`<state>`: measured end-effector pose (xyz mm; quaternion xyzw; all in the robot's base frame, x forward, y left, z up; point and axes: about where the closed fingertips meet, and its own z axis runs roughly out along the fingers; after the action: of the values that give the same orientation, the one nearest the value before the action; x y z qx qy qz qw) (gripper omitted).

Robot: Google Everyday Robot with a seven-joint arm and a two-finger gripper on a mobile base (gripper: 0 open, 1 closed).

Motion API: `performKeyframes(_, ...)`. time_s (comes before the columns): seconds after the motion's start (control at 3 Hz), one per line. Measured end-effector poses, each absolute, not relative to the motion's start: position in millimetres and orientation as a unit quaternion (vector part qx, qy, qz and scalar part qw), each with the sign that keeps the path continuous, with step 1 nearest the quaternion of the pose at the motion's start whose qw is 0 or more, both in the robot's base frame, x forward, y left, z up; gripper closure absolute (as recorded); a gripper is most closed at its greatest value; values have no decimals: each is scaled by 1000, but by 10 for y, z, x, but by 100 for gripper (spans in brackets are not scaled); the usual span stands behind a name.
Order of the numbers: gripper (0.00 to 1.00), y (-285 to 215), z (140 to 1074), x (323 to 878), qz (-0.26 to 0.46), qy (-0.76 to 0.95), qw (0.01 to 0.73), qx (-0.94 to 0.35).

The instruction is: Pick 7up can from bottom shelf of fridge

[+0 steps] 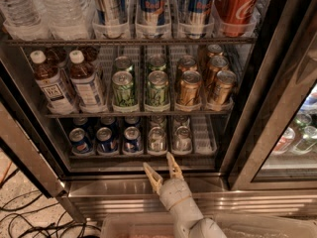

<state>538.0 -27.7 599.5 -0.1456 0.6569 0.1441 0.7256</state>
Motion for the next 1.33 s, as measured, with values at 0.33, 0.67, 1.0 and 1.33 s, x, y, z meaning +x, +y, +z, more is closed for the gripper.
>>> performKeyframes(0.33,31,-266,5987,5407,144,657,725,-147)
performKeyframes(0.67,26,-238,5962,5494,150,657,723,-150)
performKeyframes(1.0,28,-212,5989,5637,159,652,726,-147)
performKeyframes(1.33,30,-216,6045,5777,166,647,730,-142)
